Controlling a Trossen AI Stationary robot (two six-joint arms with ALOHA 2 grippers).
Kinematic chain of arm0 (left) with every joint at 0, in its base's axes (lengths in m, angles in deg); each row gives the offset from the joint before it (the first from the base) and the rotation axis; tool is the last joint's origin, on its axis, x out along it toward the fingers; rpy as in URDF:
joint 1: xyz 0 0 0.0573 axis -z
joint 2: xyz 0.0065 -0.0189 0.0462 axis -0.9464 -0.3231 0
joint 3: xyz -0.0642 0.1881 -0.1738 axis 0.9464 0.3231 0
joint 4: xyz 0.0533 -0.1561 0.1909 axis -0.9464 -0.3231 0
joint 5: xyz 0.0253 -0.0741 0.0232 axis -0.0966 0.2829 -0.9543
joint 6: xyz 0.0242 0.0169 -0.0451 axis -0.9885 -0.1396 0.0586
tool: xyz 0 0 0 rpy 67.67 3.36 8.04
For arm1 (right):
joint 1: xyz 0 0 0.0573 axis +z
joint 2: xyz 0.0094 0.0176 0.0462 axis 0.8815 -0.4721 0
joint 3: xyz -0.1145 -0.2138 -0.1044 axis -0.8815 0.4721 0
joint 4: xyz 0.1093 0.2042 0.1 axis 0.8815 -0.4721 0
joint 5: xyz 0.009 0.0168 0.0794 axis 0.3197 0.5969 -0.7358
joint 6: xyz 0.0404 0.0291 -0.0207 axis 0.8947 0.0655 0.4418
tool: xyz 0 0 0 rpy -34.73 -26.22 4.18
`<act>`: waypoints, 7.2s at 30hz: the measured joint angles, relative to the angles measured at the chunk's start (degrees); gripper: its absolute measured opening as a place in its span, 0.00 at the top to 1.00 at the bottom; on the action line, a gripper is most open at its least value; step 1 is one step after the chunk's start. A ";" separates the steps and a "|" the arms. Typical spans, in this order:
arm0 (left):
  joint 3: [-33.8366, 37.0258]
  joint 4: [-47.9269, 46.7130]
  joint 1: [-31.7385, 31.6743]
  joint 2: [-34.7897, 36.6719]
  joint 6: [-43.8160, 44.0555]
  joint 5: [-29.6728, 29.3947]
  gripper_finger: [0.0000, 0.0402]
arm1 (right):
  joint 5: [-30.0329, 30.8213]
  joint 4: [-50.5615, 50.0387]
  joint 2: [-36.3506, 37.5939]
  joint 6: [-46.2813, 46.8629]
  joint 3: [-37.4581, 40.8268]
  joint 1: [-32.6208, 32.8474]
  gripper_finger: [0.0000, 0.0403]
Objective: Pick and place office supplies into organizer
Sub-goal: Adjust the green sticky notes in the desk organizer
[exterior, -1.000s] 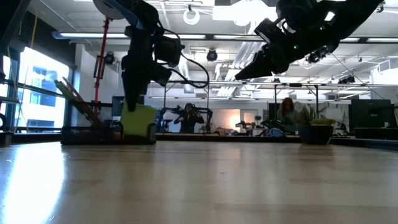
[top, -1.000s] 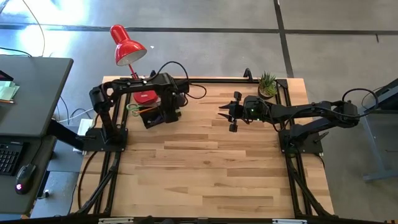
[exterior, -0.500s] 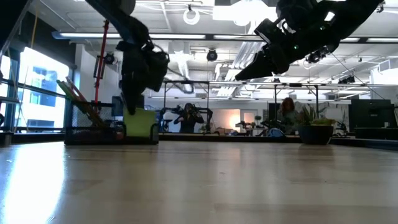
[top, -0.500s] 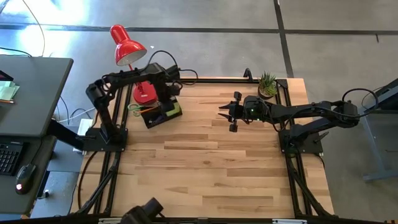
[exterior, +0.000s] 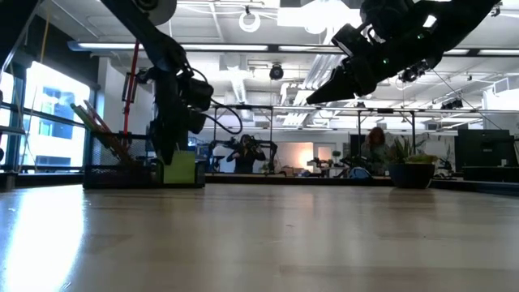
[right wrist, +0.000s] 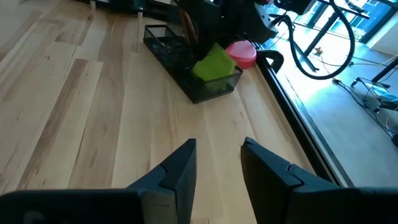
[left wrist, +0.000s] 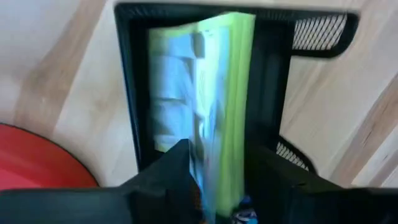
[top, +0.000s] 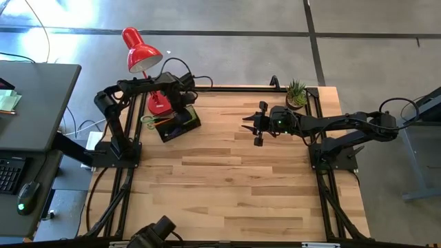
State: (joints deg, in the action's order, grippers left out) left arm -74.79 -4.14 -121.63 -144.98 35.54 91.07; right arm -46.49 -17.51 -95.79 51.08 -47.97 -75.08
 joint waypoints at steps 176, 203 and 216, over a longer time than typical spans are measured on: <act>2.92 4.73 8.91 0.48 -1.63 -27.46 0.79 | -2.23 9.64 -11.43 -0.38 0.00 0.52 0.71; 3.86 1.43 8.85 0.48 -2.24 -36.39 0.79 | -2.62 9.38 -11.43 0.48 0.00 0.52 0.71; 3.86 1.42 8.85 0.86 -1.63 -36.38 0.79 | -2.62 9.33 -11.43 0.47 0.00 0.52 0.71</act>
State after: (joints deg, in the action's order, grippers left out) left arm -70.93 -2.71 -112.78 -144.12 33.91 54.69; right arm -49.11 -8.18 -107.22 51.55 -47.97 -74.56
